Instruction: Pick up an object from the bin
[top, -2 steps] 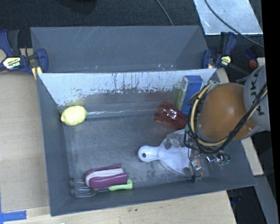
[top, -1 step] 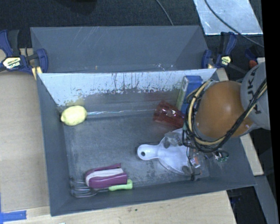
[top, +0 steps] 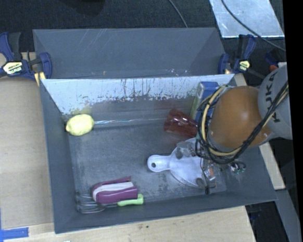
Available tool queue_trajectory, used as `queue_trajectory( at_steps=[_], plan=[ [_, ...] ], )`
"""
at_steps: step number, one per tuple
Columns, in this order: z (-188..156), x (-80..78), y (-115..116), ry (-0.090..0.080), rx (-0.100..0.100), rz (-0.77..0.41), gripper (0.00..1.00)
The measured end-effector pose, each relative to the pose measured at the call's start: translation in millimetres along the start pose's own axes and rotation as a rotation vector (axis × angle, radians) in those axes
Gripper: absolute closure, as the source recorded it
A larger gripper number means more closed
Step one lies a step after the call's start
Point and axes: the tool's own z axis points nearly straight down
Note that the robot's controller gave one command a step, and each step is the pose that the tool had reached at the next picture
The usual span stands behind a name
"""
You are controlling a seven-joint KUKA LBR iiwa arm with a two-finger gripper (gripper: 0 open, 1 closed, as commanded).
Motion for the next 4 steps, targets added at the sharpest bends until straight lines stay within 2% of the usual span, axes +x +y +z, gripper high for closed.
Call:
queue_trajectory(
  at_steps=[1, 2, 3, 4],
  plan=[
    [-65.8, 9.5, 15.3, -0.006, 0.003, -0.243, 0.00],
    [-11.0, -3.9, 17.6, -0.006, 0.001, -0.022, 0.00],
    [-13.1, -3.7, 17.1, -0.008, 0.001, -0.012, 0.00],
    [-108.5, 8.6, 24.7, -0.011, 0.002, 0.047, 0.00]
  ],
)
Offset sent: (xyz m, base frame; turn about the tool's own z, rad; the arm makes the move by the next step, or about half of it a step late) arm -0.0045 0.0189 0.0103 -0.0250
